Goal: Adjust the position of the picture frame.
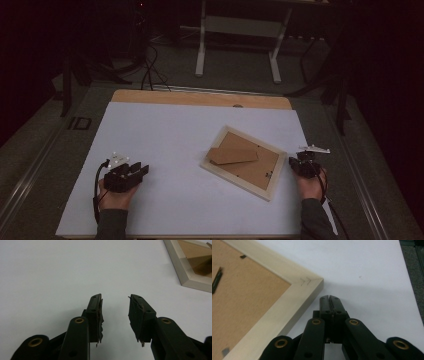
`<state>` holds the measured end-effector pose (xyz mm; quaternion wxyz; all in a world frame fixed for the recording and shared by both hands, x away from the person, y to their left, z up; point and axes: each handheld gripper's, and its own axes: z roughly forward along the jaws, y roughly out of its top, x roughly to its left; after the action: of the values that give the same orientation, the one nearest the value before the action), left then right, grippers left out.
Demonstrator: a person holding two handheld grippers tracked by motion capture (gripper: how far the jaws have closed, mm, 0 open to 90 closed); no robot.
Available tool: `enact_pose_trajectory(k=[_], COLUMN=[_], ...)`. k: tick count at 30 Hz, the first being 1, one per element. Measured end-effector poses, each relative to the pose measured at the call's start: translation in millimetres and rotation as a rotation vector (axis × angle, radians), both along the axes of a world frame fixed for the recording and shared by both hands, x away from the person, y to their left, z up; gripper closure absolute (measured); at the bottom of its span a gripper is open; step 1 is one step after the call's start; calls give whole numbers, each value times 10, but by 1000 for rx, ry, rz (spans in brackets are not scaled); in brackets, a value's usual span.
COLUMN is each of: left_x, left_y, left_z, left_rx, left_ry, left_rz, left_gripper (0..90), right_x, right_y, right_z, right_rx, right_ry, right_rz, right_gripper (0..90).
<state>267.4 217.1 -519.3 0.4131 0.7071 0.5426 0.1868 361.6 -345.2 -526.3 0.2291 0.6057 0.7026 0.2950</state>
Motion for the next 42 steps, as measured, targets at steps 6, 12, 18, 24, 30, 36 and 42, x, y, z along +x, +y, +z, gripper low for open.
enact_pose_trajectory(k=[6,12,18,24,30,36,42], left_x=[7,6,18,22,41,72,79], left_y=[-26,-27,-61,-154,-243,-239,-306], left_z=[11,34,40,57,41,13,0], left_rx=[5,-50,-65,-62,-56,-42,-21], left_ry=[-3,-7,10,14,21,35,43], left_rz=[-8,-28,-49,-75,-90,-88,-119], left_gripper=[621,601,619,619,638,687,705], right_x=[95,238,312,349,376,381,351], right_y=[-2,-9,-8,-26,-14,30,4], right_z=[31,39,-24,-32,-23,6,6], right_rx=[16,35,50,67,60,18,30], right_ry=[-9,-14,0,-7,2,23,31], right_rz=[-6,-52,-67,-63,-50,-28,-14], right_gripper=[897,889,889,888,897,899,900])
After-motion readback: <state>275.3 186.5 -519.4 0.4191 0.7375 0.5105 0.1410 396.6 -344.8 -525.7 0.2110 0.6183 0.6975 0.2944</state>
